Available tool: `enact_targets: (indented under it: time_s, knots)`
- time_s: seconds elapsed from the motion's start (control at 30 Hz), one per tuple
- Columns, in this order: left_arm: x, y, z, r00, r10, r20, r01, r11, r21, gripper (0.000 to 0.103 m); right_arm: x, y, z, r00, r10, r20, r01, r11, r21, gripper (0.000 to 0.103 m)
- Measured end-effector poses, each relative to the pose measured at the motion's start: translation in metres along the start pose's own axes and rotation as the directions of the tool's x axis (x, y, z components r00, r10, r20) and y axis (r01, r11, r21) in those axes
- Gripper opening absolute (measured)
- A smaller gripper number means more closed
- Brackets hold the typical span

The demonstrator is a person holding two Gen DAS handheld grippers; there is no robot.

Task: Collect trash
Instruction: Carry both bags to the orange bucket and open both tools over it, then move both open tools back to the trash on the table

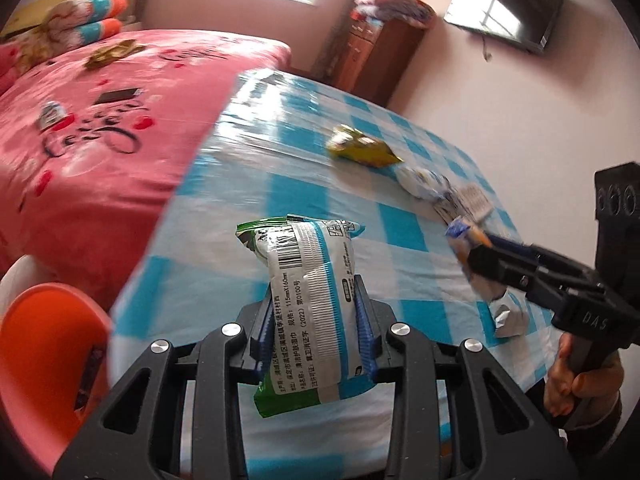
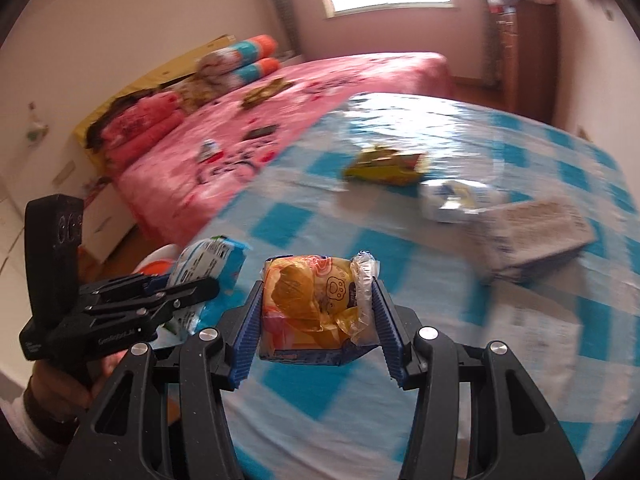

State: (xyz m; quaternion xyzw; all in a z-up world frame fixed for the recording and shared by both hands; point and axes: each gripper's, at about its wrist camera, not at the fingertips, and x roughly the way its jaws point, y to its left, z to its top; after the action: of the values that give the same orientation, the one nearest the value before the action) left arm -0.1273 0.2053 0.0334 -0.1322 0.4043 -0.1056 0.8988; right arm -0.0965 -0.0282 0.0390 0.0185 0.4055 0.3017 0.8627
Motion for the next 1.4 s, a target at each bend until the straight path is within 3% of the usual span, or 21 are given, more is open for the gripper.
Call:
enact_targets:
  time_s: [0.2, 0.4, 0.63, 0.7, 0.77, 0.8, 0.83, 0.9, 0.97, 1.03, 1.2, 1.3, 1.4]
  knots:
    - [-0.042, 0.056, -0.011, 0.994, 0.093, 0.049, -0.088, 0.991, -0.097, 0.036, 0.032, 0.066, 0.012, 0.984, 0.164, -0.075, -0.171, 0.980, -0.105, 0.053]
    - [-0.073, 0.120, -0.030, 0.977, 0.209, 0.050, -0.193, 0.956, -0.222, 0.036, 0.064, 0.140, 0.021, 0.948, 0.275, -0.162, -0.306, 0.927, -0.217, 0.053]
    - [-0.091, 0.181, -0.059, 0.958, 0.286, 0.026, -0.259, 0.899, -0.352, 0.036, 0.100, 0.214, 0.021, 0.909, 0.330, -0.255, -0.402, 0.854, -0.331, 0.054]
    - [-0.091, 0.189, -0.064, 0.955, 0.295, 0.019, -0.267, 0.890, -0.370, 0.036, 0.111, 0.231, 0.016, 0.902, 0.328, -0.279, -0.414, 0.839, -0.354, 0.058]
    - [-0.089, 0.199, -0.070, 0.951, 0.309, 0.007, -0.282, 0.876, -0.392, 0.037, 0.123, 0.241, 0.011, 0.906, 0.306, -0.292, -0.402, 0.838, -0.369, 0.070]
    - [-0.087, 0.206, -0.072, 0.945, 0.327, -0.007, -0.302, 0.863, -0.406, 0.042, 0.128, 0.243, 0.009, 0.908, 0.292, -0.300, -0.392, 0.842, -0.370, 0.077]
    - [-0.086, 0.209, -0.074, 0.939, 0.344, -0.016, -0.319, 0.852, -0.416, 0.057, 0.132, 0.242, 0.006, 0.911, 0.278, -0.305, -0.381, 0.850, -0.363, 0.079]
    - [-0.088, 0.217, -0.077, 0.920, 0.391, -0.029, -0.364, 0.823, -0.437, 0.076, 0.134, 0.236, 0.002, 0.911, 0.275, -0.307, -0.372, 0.868, -0.327, 0.083]
    - [-0.091, 0.221, -0.077, 0.912, 0.410, -0.026, -0.378, 0.812, -0.445, 0.078, 0.129, 0.227, 0.002, 0.922, 0.268, -0.281, -0.349, 0.888, -0.299, 0.090]
    - [-0.093, 0.225, -0.076, 0.905, 0.425, -0.021, -0.387, 0.801, -0.456, 0.082, 0.121, 0.217, 0.004, 0.933, 0.258, -0.250, -0.327, 0.900, -0.290, 0.090]
    - [-0.099, 0.221, -0.072, 0.903, 0.424, 0.076, -0.344, 0.817, -0.463, 0.084, 0.102, 0.197, 0.010, 0.961, 0.224, -0.164, -0.263, 0.922, -0.283, 0.091]
    - [-0.105, 0.211, -0.071, 0.884, 0.438, 0.160, -0.327, 0.826, -0.459, 0.088, 0.090, 0.185, 0.011, 0.966, 0.234, -0.114, -0.256, 0.931, -0.259, 0.094]
    - [-0.109, 0.196, -0.068, 0.863, 0.433, 0.259, -0.300, 0.854, -0.426, 0.089, 0.077, 0.176, 0.010, 0.969, 0.240, -0.055, -0.246, 0.934, -0.259, 0.097]
